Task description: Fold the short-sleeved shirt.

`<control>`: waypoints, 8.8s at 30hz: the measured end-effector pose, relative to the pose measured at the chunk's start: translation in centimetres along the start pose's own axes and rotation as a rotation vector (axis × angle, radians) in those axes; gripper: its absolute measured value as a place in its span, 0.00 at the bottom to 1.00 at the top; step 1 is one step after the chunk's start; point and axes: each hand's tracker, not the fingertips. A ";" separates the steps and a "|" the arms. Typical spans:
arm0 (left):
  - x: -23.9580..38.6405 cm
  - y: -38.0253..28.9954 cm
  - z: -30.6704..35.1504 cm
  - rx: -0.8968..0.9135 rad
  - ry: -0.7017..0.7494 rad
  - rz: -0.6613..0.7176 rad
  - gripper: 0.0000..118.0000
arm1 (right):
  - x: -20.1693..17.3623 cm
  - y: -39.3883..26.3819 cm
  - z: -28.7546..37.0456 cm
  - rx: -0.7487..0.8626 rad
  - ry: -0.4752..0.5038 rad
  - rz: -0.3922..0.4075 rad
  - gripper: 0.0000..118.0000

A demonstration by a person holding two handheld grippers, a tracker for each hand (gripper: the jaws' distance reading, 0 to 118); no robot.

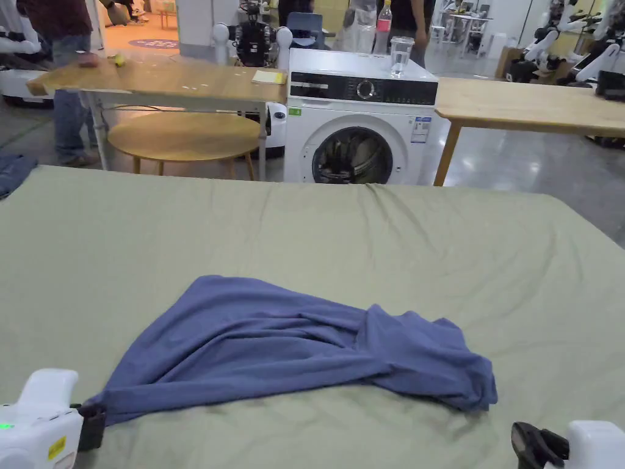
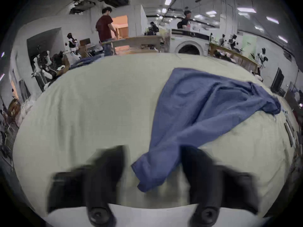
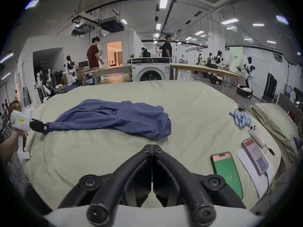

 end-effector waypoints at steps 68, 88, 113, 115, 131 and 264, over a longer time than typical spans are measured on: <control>-0.8 42.3 21.6 0.680 0.288 -0.003 0.00 | -2.3 53.8 0.5 0.645 -0.031 0.022 0.00; 2.5 19.9 15.1 0.557 0.064 0.092 0.00 | 1.2 29.4 3.6 0.449 0.021 -0.020 0.00; 4.0 -12.2 21.9 0.296 0.033 0.103 0.91 | -2.7 -4.7 13.0 0.081 0.064 0.004 0.88; 4.0 -13.6 22.9 0.257 0.028 0.106 0.85 | -4.0 -4.6 14.0 0.105 0.075 0.015 0.73; 0.9 -12.0 13.8 0.116 0.001 0.107 0.96 | -1.2 -6.0 10.5 -0.024 -0.025 0.023 0.00; -1.6 -13.6 17.3 0.074 -0.031 0.147 0.15 | 2.5 -10.0 8.5 -0.355 0.044 -0.056 0.20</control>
